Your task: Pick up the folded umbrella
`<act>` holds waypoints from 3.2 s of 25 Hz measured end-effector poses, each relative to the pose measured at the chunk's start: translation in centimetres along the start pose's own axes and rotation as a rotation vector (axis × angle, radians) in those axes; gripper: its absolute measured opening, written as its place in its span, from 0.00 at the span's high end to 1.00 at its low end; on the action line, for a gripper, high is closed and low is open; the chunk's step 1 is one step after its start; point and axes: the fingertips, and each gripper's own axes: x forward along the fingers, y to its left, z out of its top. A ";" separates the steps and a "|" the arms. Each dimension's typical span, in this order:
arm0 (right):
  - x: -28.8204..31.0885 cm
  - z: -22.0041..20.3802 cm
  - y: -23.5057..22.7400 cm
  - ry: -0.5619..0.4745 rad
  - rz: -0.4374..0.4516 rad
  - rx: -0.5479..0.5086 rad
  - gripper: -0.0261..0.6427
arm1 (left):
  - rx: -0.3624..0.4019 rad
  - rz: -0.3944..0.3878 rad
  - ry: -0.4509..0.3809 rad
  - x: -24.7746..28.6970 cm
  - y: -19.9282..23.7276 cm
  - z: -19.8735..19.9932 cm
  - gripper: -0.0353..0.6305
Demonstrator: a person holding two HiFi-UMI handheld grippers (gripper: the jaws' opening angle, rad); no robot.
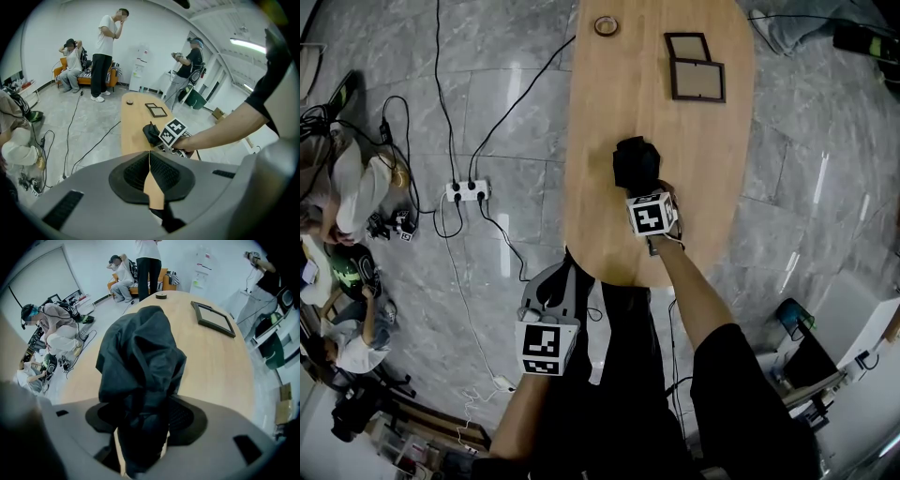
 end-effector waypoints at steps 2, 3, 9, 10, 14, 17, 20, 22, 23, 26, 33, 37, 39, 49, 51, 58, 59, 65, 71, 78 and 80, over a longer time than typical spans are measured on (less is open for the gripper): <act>0.0 -0.1 0.0 0.001 0.010 0.013 0.58 | 0.002 0.001 -0.001 -0.1 -0.1 0.0 0.92; 0.0 -0.1 0.0 -0.008 0.020 0.026 0.58 | 0.003 0.002 -0.001 -0.2 -0.1 0.0 0.92; -0.8 -1.5 -0.2 -0.055 0.048 0.171 0.60 | 0.014 0.008 -0.008 -0.9 0.1 0.2 0.92; -1.1 -1.8 -0.1 -0.060 0.055 0.192 0.60 | 0.014 0.010 -0.009 -1.0 0.2 0.2 0.92; -2.5 -2.7 -0.3 -0.096 0.073 0.266 0.60 | 0.014 0.010 -0.015 -1.3 0.0 0.4 0.92; -3.8 -2.5 -0.1 -0.138 0.086 0.297 0.60 | 0.021 0.003 -0.023 -1.6 -0.3 0.6 0.92; -5.7 -2.2 0.7 -0.187 0.118 0.303 0.60 | 0.029 -0.006 -0.029 -2.0 -1.0 0.8 0.92; -7.2 -1.8 1.3 -0.213 0.130 0.297 0.60 | 0.038 -0.016 -0.035 -2.3 -1.4 1.4 0.92; -8.0 -1.6 1.6 -0.225 0.135 0.293 0.60 | 0.042 -0.021 -0.040 -2.4 -1.6 1.7 0.92; -10.4 -0.9 2.5 -0.265 0.151 0.294 0.60 | 0.058 -0.039 -0.055 -2.9 -2.3 2.8 0.92; -17.0 -1.1 4.1 -0.358 0.184 0.387 0.60 | 0.103 -0.069 -0.107 -4.7 -4.4 5.9 0.92; -21.1 -1.3 5.2 -0.409 0.218 0.473 0.60 | 0.113 -0.093 -0.129 -6.0 -5.4 7.2 0.92; -23.1 -1.2 5.8 -0.437 0.218 0.488 0.60 | 0.121 -0.109 -0.137 -6.4 -5.9 7.6 0.92; -32.1 -1.8 8.3 -0.578 0.223 0.513 0.60 | 0.181 -0.177 -0.179 -8.7 -8.6 9.6 0.92; -33.8 -2.0 8.4 -0.602 0.211 0.508 0.60 | 0.201 -0.186 -0.189 -9.4 -9.3 10.1 0.92; -39.6 -2.1 9.4 -0.706 0.144 0.458 0.60 | 0.277 -0.223 -0.216 -11.6 -11.0 11.2 0.92; -40.4 -2.1 9.6 -0.719 0.127 0.433 0.60 | 0.292 -0.228 -0.222 -11.9 -11.3 11.4 0.92; -45.1 -3.0 10.9 -0.809 0.073 0.368 0.60 | 0.350 -0.271 -0.263 -14.3 -13.6 11.2 0.92; -47.9 -3.4 11.0 -0.871 0.039 0.387 0.60 | 0.381 -0.282 -0.281 -15.4 -13.7 11.2 0.92; -47.8 -4.3 11.4 -0.872 0.027 0.398 0.61 | 0.398 -0.283 -0.272 -15.8 -13.8 10.3 0.92; -47.9 -4.4 11.6 -0.875 0.028 0.399 0.60 | 0.401 -0.283 -0.275 -16.0 -13.9 10.3 0.92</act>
